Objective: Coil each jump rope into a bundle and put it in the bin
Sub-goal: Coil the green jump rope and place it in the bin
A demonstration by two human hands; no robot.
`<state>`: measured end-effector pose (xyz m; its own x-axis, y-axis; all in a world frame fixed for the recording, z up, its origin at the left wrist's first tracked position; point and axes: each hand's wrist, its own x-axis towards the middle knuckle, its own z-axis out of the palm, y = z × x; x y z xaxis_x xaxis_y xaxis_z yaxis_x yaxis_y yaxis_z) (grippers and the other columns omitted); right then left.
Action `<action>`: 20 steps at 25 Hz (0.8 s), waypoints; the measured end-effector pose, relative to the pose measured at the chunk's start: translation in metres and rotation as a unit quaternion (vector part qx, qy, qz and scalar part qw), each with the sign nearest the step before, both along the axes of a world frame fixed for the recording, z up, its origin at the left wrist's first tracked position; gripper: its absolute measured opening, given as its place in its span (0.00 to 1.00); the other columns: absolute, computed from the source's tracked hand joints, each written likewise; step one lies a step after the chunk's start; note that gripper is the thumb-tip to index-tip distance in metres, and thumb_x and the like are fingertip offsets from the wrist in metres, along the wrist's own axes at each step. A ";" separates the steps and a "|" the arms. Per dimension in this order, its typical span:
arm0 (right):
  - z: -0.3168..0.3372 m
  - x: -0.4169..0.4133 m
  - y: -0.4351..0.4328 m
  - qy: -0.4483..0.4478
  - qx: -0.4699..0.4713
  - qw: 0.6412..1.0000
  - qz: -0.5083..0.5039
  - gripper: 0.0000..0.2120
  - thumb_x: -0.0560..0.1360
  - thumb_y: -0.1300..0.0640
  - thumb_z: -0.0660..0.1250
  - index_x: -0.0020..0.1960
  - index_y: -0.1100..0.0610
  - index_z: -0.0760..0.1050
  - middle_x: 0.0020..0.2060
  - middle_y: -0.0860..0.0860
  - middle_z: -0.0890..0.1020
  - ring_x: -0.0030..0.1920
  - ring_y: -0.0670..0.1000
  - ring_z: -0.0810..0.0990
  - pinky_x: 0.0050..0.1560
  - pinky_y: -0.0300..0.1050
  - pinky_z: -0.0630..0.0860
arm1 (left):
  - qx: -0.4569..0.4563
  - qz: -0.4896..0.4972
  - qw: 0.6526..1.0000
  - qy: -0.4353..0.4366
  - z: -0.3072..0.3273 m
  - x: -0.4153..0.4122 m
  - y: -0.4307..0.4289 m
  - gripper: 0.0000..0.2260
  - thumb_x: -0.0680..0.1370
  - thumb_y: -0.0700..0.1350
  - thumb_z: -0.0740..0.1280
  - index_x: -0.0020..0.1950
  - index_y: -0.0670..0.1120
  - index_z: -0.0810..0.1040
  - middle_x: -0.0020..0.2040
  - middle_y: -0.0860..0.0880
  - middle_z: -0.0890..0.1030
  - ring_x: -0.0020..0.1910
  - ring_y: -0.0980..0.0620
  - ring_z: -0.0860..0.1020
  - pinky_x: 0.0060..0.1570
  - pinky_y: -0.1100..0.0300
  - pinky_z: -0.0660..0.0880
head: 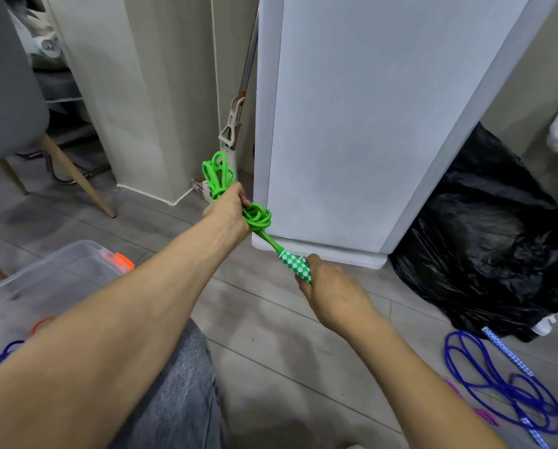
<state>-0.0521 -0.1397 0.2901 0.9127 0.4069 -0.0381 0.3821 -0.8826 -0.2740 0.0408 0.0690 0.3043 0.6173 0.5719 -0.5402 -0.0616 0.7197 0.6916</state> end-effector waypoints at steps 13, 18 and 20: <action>0.006 0.025 -0.042 0.070 -0.136 0.987 -0.055 0.13 0.79 0.44 0.62 0.59 0.51 0.73 0.56 0.53 0.80 0.56 0.58 0.79 0.44 0.46 0.68 | 0.337 -0.198 0.920 -0.037 -0.003 -0.015 -0.003 0.10 0.73 0.35 0.71 0.38 0.43 0.72 0.27 0.46 0.73 0.19 0.53 0.70 0.25 0.62 0.70; 0.007 0.037 -0.048 -0.190 -0.160 0.967 -0.055 0.15 0.69 0.55 0.77 0.53 0.56 0.76 0.46 0.54 0.79 0.45 0.60 0.80 0.41 0.49 0.63 | 0.529 -0.432 0.729 -0.027 0.011 -0.035 -0.032 0.27 0.71 0.43 0.73 0.66 0.49 0.65 0.46 0.47 0.80 0.39 0.48 0.81 0.43 0.50 0.80; 0.004 0.040 -0.044 -0.262 -0.149 0.952 -0.045 0.19 0.58 0.63 0.81 0.44 0.57 0.77 0.37 0.54 0.77 0.36 0.59 0.77 0.39 0.48 0.61 | 0.590 -0.486 0.643 -0.039 0.014 -0.042 -0.044 0.32 0.68 0.47 0.72 0.69 0.53 0.62 0.50 0.47 0.80 0.47 0.44 0.82 0.49 0.45 0.80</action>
<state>-0.0118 -0.1835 0.2945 0.8690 0.3679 0.3308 0.3162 -0.9272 0.2005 -0.0016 0.0254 0.3178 0.9922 -0.1215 -0.0291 -0.0470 -0.5795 0.8136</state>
